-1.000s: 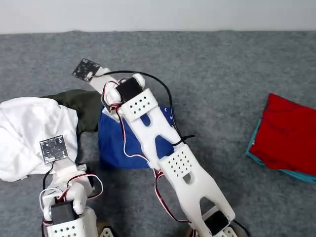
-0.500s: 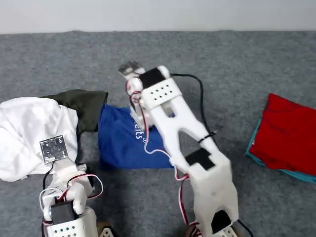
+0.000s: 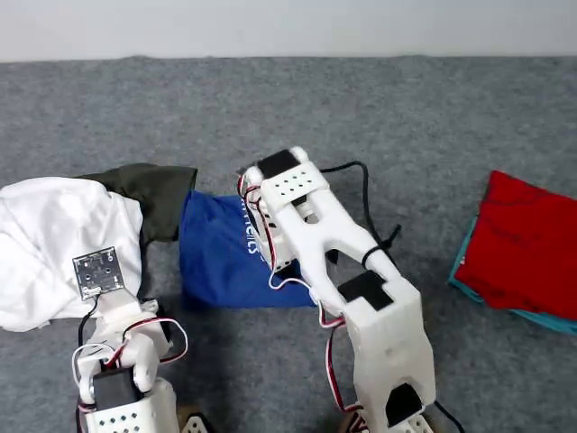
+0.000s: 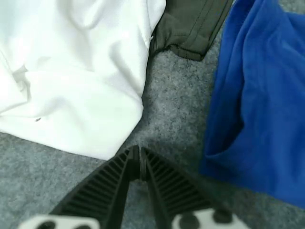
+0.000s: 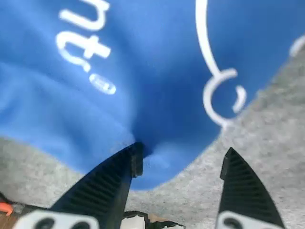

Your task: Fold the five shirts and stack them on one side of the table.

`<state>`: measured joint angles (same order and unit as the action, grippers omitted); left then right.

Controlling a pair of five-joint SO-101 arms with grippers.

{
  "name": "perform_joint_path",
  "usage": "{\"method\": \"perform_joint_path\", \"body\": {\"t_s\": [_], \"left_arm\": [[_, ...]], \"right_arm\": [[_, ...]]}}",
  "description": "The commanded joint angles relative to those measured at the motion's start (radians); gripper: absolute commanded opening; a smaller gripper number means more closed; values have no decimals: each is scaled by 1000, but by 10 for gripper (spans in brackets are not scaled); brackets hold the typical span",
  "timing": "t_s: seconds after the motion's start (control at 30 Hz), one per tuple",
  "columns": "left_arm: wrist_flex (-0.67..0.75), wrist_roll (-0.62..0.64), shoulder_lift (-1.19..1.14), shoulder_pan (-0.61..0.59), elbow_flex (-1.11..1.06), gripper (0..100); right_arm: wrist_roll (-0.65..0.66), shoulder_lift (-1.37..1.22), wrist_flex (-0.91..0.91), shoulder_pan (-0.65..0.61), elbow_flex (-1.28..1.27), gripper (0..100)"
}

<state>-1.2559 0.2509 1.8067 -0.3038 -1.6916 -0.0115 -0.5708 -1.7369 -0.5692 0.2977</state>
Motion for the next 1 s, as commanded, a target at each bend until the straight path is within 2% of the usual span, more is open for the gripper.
{"method": "perform_joint_path", "body": {"t_s": [0.0,0.13,0.3,0.53,0.73,0.87,0.97], "left_arm": [[-5,9,11,8,8,14],[-5,9,11,8,8,14],[-5,9,11,8,8,14],[-5,9,11,8,8,14],[-5,9,11,8,8,14],[-5,9,11,8,8,14],[-5,9,11,8,8,14]], "right_arm": [[-23,-70,27,-7,5,270],[-26,-159,39,-2,5,247],[74,-176,38,4,5,17],[120,-154,-22,120,2,11],[428,-54,-47,358,5,10],[743,-31,-38,524,31,10],[968,-45,-36,582,141,10]]}}
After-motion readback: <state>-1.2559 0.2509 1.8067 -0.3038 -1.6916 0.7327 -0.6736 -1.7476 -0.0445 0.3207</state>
